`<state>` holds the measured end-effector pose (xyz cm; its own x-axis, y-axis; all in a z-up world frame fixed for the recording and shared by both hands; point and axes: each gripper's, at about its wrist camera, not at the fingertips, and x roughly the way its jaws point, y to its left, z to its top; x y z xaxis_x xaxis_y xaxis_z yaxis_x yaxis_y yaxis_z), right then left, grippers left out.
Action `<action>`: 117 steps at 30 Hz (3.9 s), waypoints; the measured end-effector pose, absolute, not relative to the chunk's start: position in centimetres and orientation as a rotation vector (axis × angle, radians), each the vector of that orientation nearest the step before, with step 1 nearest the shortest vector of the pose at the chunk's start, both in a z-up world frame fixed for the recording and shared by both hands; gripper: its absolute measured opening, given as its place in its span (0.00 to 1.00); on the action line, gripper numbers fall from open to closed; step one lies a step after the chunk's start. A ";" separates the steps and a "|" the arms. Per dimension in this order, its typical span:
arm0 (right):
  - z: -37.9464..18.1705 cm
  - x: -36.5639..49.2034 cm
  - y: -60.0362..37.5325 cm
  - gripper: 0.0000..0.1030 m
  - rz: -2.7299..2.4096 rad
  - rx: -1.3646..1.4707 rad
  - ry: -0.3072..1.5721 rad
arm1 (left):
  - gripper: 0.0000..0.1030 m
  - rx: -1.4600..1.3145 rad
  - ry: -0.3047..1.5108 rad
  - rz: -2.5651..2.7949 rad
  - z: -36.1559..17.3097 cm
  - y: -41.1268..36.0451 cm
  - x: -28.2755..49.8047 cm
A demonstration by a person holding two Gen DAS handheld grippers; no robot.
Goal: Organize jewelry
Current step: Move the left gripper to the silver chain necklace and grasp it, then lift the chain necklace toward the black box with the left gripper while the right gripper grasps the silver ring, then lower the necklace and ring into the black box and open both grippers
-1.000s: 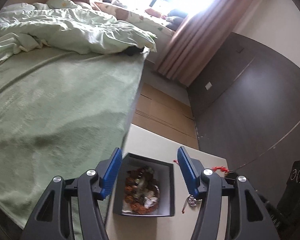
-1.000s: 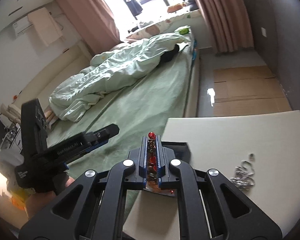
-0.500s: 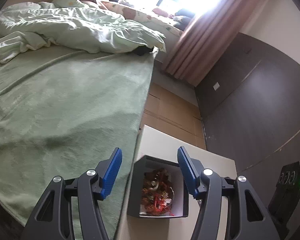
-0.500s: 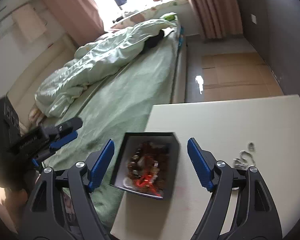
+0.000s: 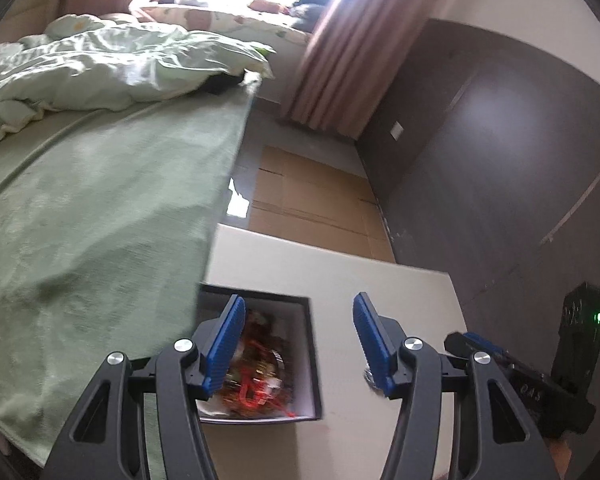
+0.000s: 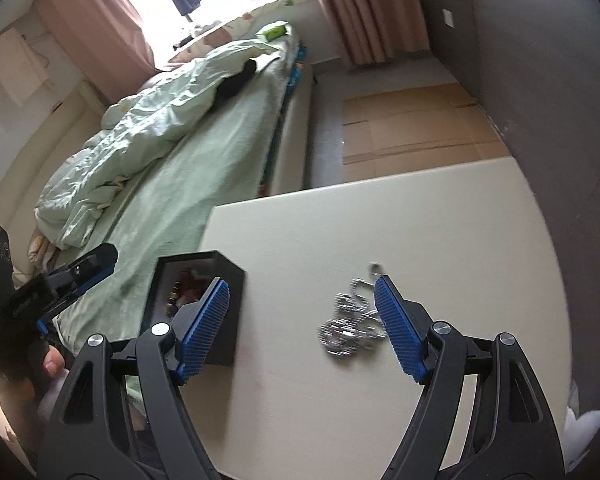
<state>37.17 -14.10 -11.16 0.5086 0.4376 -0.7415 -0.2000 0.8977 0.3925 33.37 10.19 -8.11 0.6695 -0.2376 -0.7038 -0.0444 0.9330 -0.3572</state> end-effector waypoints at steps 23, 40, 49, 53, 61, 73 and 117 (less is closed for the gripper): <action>-13.9 39.4 -25.5 0.73 0.237 0.420 1.031 | 0.51 -0.003 1.048 -0.364 -17.2 -6.4 36.2; -15.9 40.7 -24.9 0.73 0.270 0.367 1.087 | 0.34 0.153 1.060 -0.303 -21.5 -8.7 37.9; -16.5 41.0 -23.9 0.73 0.275 0.329 1.104 | 0.11 0.050 1.070 -0.288 -20.7 -6.0 38.7; -16.9 41.3 -23.4 0.73 0.276 0.310 1.107 | 0.11 0.006 1.016 -0.291 -18.6 -4.9 38.5; -17.4 42.0 -20.5 0.56 0.335 0.192 1.058 | 0.11 -0.115 0.922 -0.262 -14.9 -1.2 38.7; -19.5 42.5 -14.4 0.37 0.432 -0.030 1.032 | 0.11 -0.211 0.887 -0.238 -13.1 3.2 38.4; -8.9 34.8 -10.6 0.13 0.507 0.026 0.816 | 0.11 -0.262 0.668 -0.218 -1.2 5.4 30.0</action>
